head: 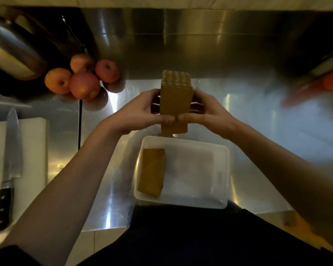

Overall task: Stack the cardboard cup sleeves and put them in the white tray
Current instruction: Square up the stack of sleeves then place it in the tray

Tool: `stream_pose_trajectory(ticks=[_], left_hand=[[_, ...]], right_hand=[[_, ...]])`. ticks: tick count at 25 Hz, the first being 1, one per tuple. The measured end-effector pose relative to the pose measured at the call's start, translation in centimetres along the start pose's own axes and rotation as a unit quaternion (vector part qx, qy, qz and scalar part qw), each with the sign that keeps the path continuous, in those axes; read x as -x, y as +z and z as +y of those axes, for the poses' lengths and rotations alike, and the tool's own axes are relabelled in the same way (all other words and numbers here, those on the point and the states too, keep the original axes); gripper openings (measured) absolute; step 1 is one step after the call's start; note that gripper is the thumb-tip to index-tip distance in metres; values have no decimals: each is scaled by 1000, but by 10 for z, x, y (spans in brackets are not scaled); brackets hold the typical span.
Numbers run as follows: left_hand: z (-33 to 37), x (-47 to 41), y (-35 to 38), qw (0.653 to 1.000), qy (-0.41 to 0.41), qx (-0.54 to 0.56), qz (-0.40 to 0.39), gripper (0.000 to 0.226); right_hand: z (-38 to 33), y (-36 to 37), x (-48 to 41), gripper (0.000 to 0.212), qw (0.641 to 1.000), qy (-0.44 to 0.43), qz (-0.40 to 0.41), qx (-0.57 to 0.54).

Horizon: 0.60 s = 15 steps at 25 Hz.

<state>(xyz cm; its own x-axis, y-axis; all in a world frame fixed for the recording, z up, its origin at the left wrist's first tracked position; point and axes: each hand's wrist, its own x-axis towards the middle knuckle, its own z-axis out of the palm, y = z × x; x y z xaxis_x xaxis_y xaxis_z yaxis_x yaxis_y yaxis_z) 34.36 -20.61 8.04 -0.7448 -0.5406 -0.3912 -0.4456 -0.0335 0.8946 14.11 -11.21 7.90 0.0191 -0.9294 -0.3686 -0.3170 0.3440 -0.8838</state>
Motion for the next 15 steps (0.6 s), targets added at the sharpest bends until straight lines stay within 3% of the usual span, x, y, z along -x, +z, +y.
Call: stream_pose_trajectory(ticks=[4,8,10,13,15], left_hand=[[15,13,17,998,-46,45,-13,96],[14,26,49,986,-107,117,-46,75],[14,35,67,981,-126,138,-55,65],[10,45,94,974,-155,161,-47,74],[7,52,115,967,-168,189,-33,72]], right_hand=[[-5,9,41,41,992,50,49,-102],[5,15,77,35,975,114,62,-180],[14,18,95,46,970,139,52,-192],[32,19,117,73,963,162,38,-211],[44,18,130,77,959,170,26,-225]])
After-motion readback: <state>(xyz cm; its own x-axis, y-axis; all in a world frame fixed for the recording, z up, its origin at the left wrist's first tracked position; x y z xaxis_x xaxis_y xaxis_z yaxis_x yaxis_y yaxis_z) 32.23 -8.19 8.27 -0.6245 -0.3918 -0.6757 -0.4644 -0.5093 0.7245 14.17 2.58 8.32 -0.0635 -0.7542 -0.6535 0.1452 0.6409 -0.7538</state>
